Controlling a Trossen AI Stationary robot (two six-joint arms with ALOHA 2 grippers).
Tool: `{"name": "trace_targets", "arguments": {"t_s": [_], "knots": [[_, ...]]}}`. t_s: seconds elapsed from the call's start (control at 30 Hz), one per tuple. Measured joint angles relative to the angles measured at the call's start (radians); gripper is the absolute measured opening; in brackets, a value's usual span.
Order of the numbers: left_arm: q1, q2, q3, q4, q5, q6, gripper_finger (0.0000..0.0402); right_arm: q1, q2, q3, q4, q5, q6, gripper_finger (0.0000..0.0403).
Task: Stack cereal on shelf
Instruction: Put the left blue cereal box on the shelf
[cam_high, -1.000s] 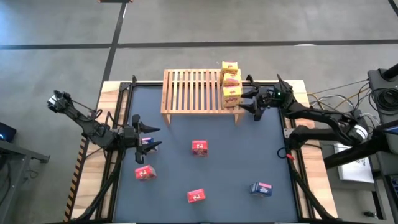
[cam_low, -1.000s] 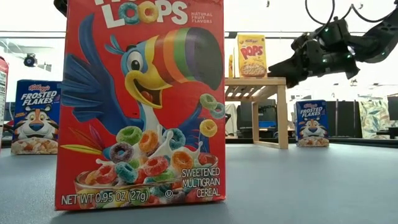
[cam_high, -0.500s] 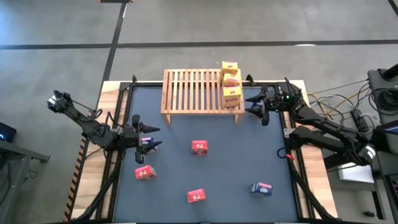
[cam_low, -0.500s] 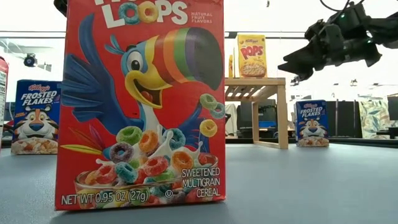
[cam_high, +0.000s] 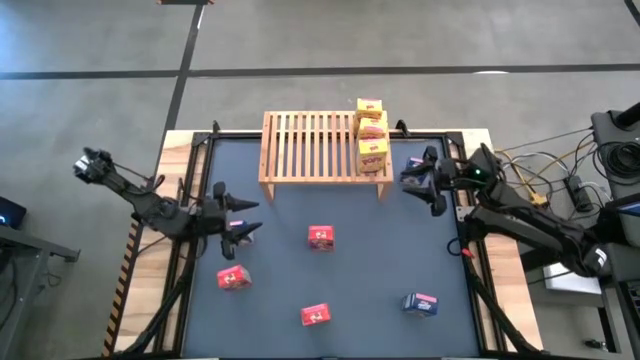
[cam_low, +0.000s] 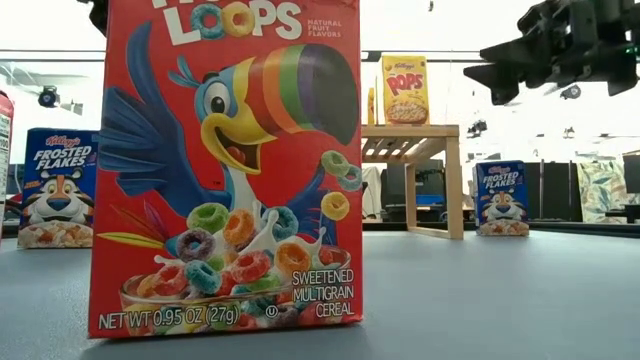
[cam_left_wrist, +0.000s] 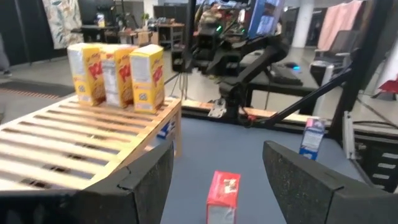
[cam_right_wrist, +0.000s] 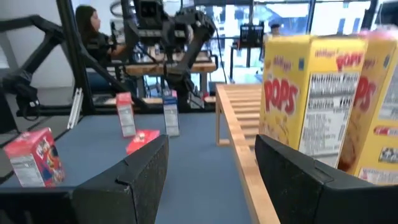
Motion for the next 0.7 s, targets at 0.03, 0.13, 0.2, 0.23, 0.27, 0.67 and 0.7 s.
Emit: {"name": "trace_targets", "arguments": {"t_s": [0.03,0.13,0.2,0.23,0.27,0.67,0.7], "knots": [[0.009,0.000,0.000,-0.015,0.000,-0.015,0.0231,0.000,-0.011,0.000,0.000,0.000,0.005,0.0228],[0.034,-0.002,0.000,-0.088,0.000,-0.080,0.0231,0.000,-0.037,0.000,-0.008,0.000,0.007,0.0228],[0.051,-0.005,0.010,-0.180,0.000,-0.144,0.0231,0.000,-0.045,0.000,-0.008,0.000,0.012,0.0228],[0.059,-0.005,0.024,-0.244,0.001,-0.187,0.0231,0.000,-0.046,0.000,-0.008,0.000,0.015,0.0228],[0.067,-0.003,0.041,-0.314,0.001,-0.235,0.0231,0.000,-0.046,0.000,-0.008,0.000,0.017,0.0228],[0.092,0.132,0.270,-0.938,0.104,-0.557,0.0231,0.000,-0.045,-0.001,-0.013,0.000,0.017,0.0228],[0.092,0.148,0.277,-0.964,0.128,-0.561,0.0231,0.000,-0.045,-0.001,-0.016,0.000,0.017,0.0228]]}}
